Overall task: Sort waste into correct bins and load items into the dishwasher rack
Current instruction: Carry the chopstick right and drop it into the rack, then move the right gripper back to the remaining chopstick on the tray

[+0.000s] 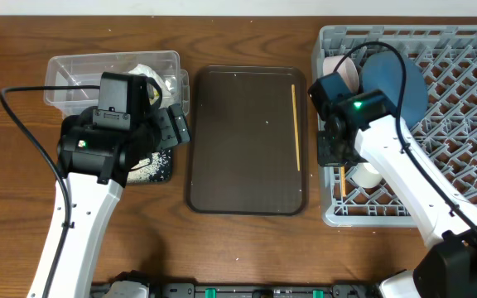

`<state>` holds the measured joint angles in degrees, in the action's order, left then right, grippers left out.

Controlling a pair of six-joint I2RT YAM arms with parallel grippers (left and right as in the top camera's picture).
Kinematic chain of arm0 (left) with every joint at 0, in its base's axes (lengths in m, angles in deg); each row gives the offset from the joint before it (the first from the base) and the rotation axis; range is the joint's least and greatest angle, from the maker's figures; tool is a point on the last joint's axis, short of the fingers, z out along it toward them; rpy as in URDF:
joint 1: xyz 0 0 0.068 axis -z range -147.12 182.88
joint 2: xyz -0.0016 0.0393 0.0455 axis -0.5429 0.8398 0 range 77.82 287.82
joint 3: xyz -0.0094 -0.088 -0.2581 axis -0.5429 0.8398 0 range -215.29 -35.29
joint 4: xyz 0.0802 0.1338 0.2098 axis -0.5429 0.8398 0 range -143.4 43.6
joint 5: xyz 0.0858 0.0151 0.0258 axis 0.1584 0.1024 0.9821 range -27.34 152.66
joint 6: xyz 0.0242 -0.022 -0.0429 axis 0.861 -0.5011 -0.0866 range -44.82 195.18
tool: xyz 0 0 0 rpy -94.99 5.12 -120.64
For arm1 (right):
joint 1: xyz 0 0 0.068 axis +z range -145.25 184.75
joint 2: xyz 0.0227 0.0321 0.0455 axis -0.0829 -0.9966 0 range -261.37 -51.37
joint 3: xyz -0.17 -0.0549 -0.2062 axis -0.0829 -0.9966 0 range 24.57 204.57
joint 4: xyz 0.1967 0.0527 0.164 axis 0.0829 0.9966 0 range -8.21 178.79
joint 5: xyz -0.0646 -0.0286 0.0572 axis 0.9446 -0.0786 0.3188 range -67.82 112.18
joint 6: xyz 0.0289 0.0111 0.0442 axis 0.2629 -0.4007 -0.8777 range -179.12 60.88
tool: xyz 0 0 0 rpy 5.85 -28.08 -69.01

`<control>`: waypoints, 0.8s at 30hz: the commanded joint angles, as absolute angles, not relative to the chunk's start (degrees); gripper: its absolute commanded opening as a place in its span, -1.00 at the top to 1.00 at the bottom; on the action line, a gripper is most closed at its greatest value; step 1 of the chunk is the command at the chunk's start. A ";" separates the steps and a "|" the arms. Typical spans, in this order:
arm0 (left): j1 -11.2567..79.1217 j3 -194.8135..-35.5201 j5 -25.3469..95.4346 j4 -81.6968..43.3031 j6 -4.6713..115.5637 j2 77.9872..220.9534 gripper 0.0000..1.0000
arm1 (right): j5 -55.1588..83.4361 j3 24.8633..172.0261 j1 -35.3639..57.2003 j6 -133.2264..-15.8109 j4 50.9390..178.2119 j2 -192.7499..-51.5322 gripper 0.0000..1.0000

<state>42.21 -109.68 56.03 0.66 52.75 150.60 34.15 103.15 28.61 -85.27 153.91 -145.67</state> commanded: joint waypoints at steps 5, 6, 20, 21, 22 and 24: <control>41.94 -109.40 56.75 0.99 53.10 150.92 -0.80 | 37.21 100.51 28.83 -83.68 150.72 -145.87 0.96; 41.94 -109.40 56.75 0.99 53.10 150.92 -0.79 | 37.25 100.51 28.83 -83.68 150.58 -145.87 0.91; 41.94 -109.40 56.75 0.99 53.10 150.92 -0.80 | 33.45 106.15 30.25 -78.30 145.91 -145.87 0.00; 41.94 -109.40 56.75 0.99 53.10 150.92 -0.79 | 33.45 107.35 30.51 -78.19 145.54 -145.87 0.02; 41.94 -109.40 56.75 0.99 53.10 150.92 -0.80 | 33.34 108.60 30.82 -77.78 144.84 -145.87 0.04; 41.94 -109.40 56.75 0.99 53.10 150.92 -0.79 | 32.57 109.80 31.34 -77.23 142.37 -145.87 0.06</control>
<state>42.21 -109.68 56.03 0.68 52.72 150.60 33.60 106.48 29.88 -79.11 144.16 -145.71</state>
